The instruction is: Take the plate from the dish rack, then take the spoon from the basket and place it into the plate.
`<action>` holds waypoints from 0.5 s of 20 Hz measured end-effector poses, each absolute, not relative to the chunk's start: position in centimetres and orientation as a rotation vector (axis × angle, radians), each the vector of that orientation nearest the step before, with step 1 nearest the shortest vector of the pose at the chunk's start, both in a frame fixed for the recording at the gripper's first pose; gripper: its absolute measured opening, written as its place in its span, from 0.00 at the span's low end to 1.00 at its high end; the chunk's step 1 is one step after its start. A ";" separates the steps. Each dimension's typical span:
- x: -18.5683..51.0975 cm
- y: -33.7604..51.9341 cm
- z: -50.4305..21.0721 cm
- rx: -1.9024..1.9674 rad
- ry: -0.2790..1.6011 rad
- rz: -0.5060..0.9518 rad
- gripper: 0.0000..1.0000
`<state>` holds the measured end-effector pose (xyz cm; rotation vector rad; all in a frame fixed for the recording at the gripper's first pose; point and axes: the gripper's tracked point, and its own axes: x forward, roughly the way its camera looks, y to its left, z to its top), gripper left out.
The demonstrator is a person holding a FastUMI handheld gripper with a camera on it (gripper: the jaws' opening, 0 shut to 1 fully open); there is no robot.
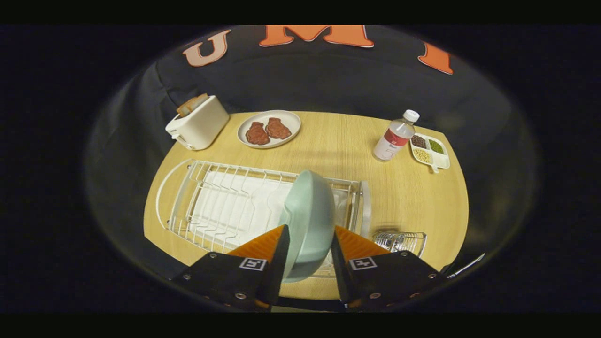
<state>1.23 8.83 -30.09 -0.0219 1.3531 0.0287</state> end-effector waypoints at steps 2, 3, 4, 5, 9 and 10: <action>1.2 8.8 -30.3 -0.045 1.372 -0.016 0.42; 1.1 8.7 -30.3 -0.058 1.384 -0.048 0.40; 1.0 8.4 -30.4 -0.072 1.396 -0.079 0.38; 0.9 8.3 -30.4 -0.081 1.410 -0.110 0.37; 0.9 8.5 -30.0 -0.103 1.420 -0.174 0.29; 1.3 8.3 -29.7 -0.111 1.408 -0.201 0.28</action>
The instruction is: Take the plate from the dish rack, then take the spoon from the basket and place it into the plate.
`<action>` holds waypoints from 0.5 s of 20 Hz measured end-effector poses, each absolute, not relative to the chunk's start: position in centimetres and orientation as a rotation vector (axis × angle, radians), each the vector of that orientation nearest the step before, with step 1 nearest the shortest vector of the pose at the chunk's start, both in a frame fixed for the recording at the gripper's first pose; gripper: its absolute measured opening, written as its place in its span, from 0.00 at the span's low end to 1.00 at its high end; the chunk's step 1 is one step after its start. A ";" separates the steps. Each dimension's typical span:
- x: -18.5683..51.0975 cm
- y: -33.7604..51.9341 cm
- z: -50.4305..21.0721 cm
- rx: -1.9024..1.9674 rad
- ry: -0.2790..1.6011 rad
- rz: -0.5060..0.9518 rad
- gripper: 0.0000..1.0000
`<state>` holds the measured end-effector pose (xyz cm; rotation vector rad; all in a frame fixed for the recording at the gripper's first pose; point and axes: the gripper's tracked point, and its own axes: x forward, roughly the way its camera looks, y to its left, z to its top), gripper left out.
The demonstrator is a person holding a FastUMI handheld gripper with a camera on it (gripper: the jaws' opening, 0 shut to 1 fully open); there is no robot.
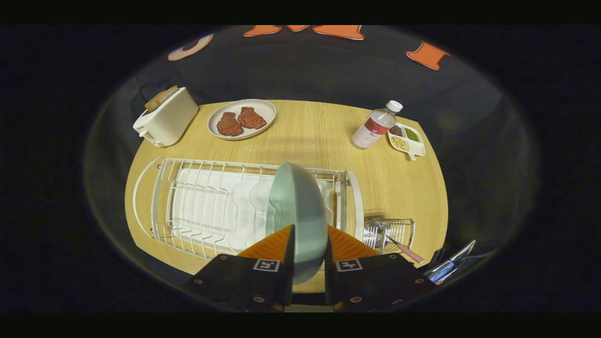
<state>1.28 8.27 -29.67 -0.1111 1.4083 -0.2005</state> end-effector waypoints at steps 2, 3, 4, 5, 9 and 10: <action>2.2 7.7 -29.1 -0.134 1.364 -0.240 0.25; 2.6 7.5 -28.7 -0.152 1.341 -0.256 0.25; 3.1 7.1 -28.1 -0.177 1.318 -0.270 0.24; 3.4 6.7 -27.8 -0.206 1.296 -0.284 0.24; 3.7 6.0 -26.4 -0.206 1.243 -0.329 0.21; 3.5 5.9 -26.0 -0.183 1.238 -0.334 0.21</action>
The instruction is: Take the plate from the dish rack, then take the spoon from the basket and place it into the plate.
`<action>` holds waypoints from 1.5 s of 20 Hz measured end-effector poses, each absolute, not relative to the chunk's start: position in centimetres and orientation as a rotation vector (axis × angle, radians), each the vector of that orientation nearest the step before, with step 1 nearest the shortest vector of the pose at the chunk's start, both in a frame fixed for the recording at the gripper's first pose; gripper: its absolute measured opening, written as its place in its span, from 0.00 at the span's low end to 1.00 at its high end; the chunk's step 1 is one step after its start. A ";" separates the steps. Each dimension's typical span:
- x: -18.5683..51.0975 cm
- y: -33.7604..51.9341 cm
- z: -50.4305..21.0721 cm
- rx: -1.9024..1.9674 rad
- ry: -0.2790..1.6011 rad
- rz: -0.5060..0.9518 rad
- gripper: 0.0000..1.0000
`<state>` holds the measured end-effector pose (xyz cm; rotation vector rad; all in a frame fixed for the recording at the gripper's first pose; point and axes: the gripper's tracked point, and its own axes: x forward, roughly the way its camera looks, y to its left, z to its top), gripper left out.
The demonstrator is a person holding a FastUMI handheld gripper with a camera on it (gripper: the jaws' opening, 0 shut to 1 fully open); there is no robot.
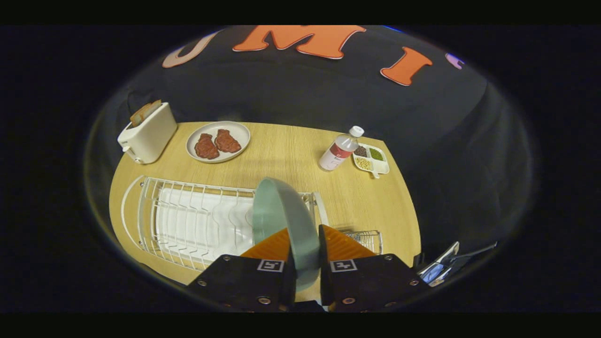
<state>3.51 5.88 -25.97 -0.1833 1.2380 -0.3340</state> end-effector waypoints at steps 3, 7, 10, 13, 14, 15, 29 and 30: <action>2.6 5.0 -24.6 -0.117 1.217 -0.358 0.21; 0.2 4.2 -23.0 0.022 1.212 -0.350 0.21; -2.2 3.8 -22.4 0.144 1.214 -0.324 0.21; -4.9 3.3 -22.1 0.246 1.216 -0.293 0.21; -5.8 3.3 -22.0 0.280 1.216 -0.280 0.21; -6.7 3.2 -21.9 0.313 1.221 -0.269 0.21; -18.7 1.0 -27.0 0.654 1.216 -0.099 0.20; -19.5 1.0 -27.8 0.681 1.227 -0.089 0.20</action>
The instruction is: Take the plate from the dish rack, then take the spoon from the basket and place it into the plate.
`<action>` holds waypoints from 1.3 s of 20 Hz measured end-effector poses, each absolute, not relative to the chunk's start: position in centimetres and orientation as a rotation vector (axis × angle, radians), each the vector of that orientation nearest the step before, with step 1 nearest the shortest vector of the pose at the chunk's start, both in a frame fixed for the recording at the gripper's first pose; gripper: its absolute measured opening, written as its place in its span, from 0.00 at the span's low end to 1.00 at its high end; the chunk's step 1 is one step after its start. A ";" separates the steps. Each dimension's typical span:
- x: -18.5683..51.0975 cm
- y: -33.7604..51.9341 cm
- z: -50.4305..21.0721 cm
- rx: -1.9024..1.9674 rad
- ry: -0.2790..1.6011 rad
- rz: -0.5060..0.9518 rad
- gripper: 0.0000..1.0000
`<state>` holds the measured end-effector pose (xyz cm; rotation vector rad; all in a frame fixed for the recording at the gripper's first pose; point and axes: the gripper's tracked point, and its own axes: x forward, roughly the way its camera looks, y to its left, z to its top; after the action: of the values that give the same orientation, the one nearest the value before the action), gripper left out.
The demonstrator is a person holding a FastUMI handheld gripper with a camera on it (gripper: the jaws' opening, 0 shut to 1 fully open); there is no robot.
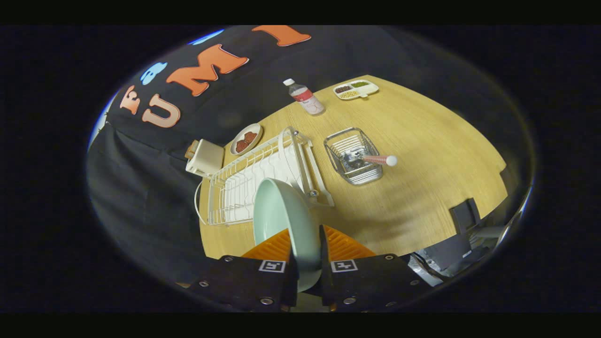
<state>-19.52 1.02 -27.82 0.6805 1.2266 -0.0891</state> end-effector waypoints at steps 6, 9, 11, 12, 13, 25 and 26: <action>-22.8 1.3 -32.9 0.769 1.232 -0.005 0.21; -23.7 1.8 -35.5 0.804 1.241 0.018 0.21; -24.0 1.6 -37.4 0.793 1.243 0.006 0.21; -24.0 1.8 -38.3 0.816 1.239 0.005 0.21; -23.3 1.7 -38.1 0.845 1.215 -0.011 0.22; -13.9 -9.5 -32.3 0.398 0.744 -0.199 0.39; -12.8 -10.4 -31.3 0.336 0.691 -0.199 0.39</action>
<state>-12.78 -10.36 -31.32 0.3360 0.6909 -0.1989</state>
